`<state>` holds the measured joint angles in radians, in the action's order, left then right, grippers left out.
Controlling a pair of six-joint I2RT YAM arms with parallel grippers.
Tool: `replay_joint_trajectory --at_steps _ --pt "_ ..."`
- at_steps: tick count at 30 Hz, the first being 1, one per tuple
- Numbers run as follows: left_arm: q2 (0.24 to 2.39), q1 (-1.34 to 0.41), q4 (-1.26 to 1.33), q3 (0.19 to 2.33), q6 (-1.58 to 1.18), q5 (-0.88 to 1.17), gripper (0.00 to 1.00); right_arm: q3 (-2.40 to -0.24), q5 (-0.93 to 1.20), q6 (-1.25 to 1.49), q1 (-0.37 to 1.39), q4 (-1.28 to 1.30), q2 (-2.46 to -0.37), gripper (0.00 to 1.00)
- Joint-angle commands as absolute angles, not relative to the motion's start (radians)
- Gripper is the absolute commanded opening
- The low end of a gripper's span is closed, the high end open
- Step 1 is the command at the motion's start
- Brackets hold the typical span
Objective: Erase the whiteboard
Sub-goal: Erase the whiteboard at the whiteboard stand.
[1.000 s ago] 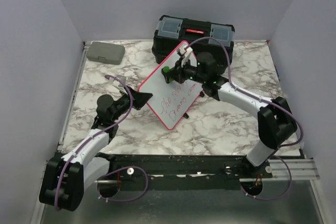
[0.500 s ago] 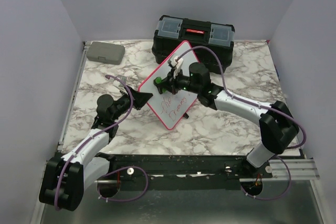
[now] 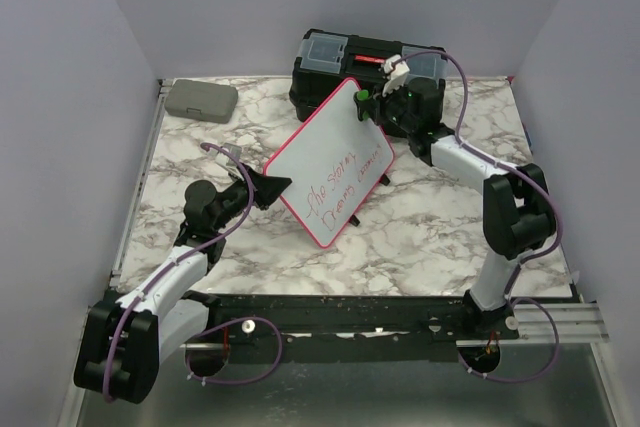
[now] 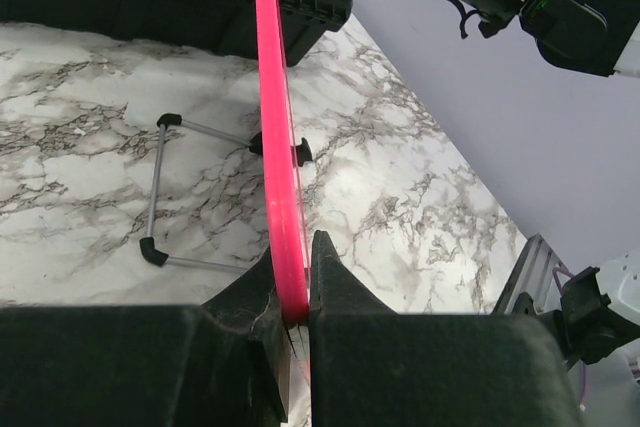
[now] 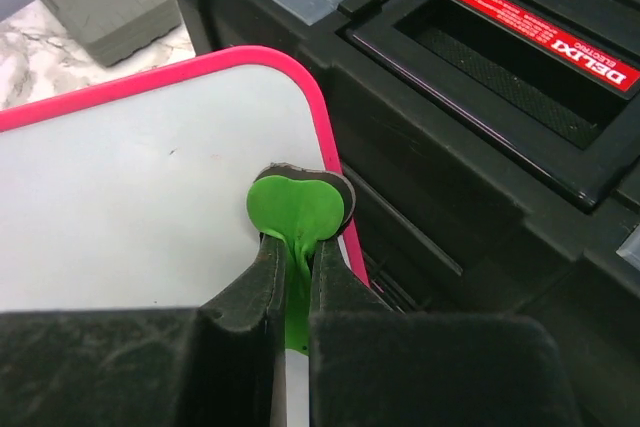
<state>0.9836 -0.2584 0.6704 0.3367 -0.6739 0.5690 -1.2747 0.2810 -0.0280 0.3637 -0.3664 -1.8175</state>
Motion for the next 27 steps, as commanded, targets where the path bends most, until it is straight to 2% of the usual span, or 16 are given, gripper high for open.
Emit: replay_joint_trajectory --at_steps 1,6,15,20,23,27 --pt "0.977 -0.295 0.618 0.329 -0.575 0.750 0.00 -1.296 0.399 -0.058 0.371 -0.359 -1.831 0.01" --pt "0.984 -0.295 0.624 0.335 -0.580 0.751 0.00 -1.259 0.509 -0.070 0.421 -0.342 -1.758 0.01" --pt "0.971 -0.294 0.629 0.328 -0.591 0.747 0.00 -1.481 0.277 -0.012 0.419 -0.155 -1.859 0.01" --pt "0.964 -0.295 0.617 0.331 -0.579 0.748 0.00 -1.472 0.193 -0.003 0.399 -0.104 -1.882 0.01" --pt "0.969 -0.295 0.617 0.336 -0.580 0.755 0.00 -1.403 0.231 -0.012 0.397 -0.100 -1.862 0.01" --pt "0.974 -0.295 0.619 0.340 -0.578 0.756 0.00 -1.300 0.424 -0.041 0.415 -0.105 -1.823 0.01"
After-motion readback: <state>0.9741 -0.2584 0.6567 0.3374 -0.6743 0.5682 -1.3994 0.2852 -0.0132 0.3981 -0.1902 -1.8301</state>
